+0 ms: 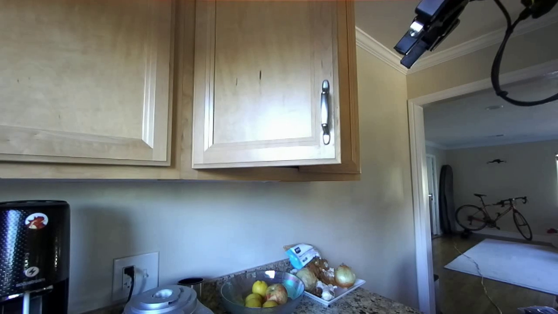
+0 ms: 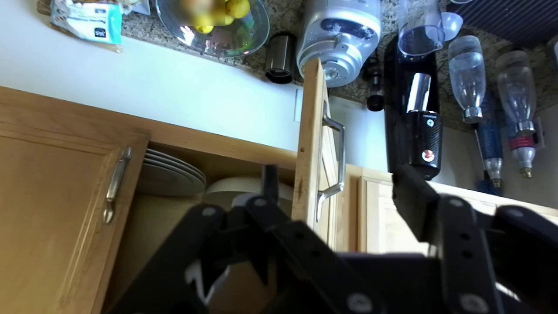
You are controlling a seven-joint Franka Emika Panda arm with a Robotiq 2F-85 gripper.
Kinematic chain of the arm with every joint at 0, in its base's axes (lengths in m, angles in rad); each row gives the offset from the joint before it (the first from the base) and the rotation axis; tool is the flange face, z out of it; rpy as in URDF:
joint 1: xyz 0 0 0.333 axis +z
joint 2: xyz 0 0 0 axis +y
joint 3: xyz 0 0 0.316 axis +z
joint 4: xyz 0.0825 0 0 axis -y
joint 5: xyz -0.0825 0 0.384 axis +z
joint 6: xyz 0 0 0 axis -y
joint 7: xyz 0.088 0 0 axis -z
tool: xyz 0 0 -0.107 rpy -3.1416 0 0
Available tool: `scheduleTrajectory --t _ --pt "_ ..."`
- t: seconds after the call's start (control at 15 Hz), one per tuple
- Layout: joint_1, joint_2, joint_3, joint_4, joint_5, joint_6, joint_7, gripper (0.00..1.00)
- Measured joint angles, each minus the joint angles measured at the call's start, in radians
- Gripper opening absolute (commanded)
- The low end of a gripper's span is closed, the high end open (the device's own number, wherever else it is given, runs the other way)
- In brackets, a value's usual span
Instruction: Close the open cabinet doors
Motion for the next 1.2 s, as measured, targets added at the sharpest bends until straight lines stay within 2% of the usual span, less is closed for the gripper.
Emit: scheduleTrajectory --t 0.27,0.53,0.8,1.2 --pt "0.002 0.051 -0.003 0.015 0.019 0.039 -0.06 0.12" --pt "0.003 0.156 -0.002 0.043 0.021 0.129 -0.108 0.02" --pt "0.019 0.261 0.002 0.123 0.027 0.147 -0.132 0.07" --pt "0.05 0.347 0.02 0.226 0.035 0.147 -0.171 0.07"
